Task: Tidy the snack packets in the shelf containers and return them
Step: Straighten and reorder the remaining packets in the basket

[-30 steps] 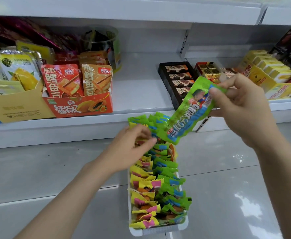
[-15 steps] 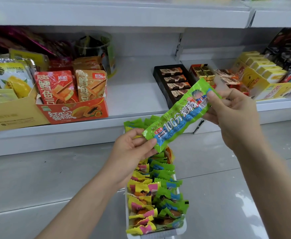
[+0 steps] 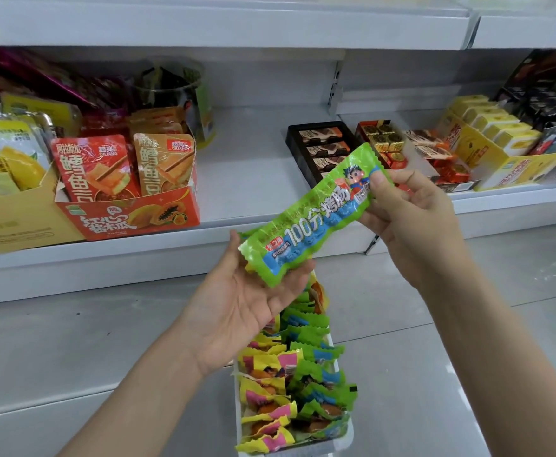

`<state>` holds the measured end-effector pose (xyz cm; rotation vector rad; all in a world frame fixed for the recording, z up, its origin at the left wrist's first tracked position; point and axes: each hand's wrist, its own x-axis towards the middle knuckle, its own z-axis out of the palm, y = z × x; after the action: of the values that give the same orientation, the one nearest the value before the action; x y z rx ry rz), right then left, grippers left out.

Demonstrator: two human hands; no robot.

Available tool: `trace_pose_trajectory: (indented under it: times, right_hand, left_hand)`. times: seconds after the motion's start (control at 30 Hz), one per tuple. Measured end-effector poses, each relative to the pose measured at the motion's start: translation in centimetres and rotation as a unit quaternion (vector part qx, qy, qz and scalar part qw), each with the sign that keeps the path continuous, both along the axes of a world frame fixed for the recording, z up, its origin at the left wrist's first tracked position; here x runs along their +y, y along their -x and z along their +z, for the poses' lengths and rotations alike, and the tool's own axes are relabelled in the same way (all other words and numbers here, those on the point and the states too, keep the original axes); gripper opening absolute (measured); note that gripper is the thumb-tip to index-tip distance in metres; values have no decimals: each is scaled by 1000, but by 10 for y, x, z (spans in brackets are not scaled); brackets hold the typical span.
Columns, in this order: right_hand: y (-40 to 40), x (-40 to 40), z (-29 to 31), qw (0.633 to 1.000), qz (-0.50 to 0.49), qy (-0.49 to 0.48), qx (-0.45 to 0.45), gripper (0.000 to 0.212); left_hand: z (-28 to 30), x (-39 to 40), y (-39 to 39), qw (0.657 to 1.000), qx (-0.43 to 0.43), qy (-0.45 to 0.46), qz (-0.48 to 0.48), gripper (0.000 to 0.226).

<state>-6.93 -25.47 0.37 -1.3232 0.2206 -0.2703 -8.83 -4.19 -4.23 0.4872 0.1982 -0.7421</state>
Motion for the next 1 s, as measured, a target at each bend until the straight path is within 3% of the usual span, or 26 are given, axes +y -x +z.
trace_pose_trajectory:
  times: [0.17, 0.27, 0.33, 0.4, 0.57, 1.0]
  right_hand:
    - [-4, 3, -1, 996, 47, -69, 10, 7]
    - [-3, 1, -4, 989, 95, -98, 56, 27]
    - [0, 0, -6, 980, 132, -119, 93, 44]
    - [2, 2, -8, 980, 147, -95, 97, 44]
    - [1, 3, -13, 992, 76, -17, 99, 27]
    - [2, -4, -20, 984, 54, -103, 137, 23]
  left_hand:
    - [0, 4, 0, 1000, 14, 21, 8, 47]
    - [-6, 2, 4, 984, -101, -140, 49, 51]
    - [-10, -1, 6, 930, -205, -292, 84, 52]
    - [-13, -2, 8, 885, -269, -361, 117, 46]
    - [-17, -1, 11, 874, -320, -349, 112, 53]
    - [-10, 1, 14, 884, -334, -313, 92, 62]
